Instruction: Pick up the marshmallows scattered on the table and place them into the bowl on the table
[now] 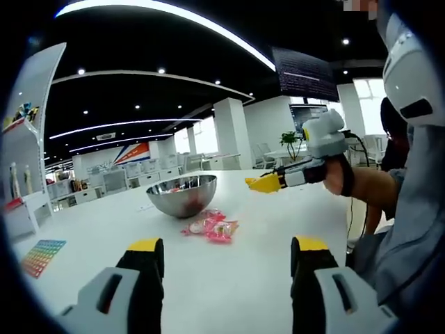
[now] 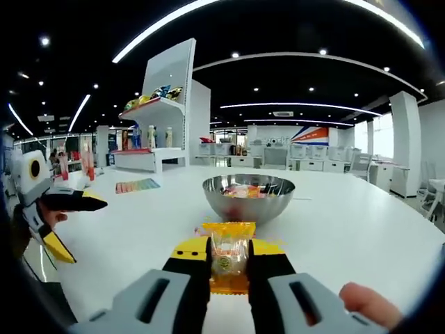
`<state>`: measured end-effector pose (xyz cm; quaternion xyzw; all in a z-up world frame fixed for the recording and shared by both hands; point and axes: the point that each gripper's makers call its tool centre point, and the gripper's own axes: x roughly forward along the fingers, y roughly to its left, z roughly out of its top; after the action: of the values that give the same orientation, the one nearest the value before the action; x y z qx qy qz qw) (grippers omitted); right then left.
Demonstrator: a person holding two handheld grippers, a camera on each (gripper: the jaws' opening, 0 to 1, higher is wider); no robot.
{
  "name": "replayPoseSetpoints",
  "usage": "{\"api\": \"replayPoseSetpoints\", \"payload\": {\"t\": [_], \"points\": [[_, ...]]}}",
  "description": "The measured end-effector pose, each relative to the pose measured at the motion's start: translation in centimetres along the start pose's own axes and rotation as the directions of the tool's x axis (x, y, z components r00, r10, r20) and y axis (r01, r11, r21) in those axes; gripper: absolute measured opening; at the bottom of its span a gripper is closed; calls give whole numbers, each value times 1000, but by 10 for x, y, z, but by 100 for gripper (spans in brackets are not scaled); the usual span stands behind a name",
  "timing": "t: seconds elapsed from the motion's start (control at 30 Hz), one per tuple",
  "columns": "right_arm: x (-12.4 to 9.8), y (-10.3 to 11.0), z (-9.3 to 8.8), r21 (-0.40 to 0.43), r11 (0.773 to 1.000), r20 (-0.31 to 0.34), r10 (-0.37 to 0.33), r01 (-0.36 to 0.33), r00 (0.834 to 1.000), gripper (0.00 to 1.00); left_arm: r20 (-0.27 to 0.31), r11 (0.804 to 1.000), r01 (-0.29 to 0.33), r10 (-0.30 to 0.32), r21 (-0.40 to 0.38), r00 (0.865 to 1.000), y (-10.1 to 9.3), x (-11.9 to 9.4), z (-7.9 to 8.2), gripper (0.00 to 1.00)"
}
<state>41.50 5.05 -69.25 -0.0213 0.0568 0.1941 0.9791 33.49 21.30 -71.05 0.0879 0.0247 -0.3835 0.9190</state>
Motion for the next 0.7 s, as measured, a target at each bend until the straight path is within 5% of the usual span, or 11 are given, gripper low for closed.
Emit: {"api": "replayPoseSetpoints", "payload": {"t": [0.37,0.7], "points": [[-35,-11,42,7,1000,70,-4,4,998,16,12,1000,-7,7,-11,1000,1,1,5,83],[-44,-13,45,14,1000,77,-8,7,997,16,16,999,-2,2,-34,1000,-2,1,4,94]]}}
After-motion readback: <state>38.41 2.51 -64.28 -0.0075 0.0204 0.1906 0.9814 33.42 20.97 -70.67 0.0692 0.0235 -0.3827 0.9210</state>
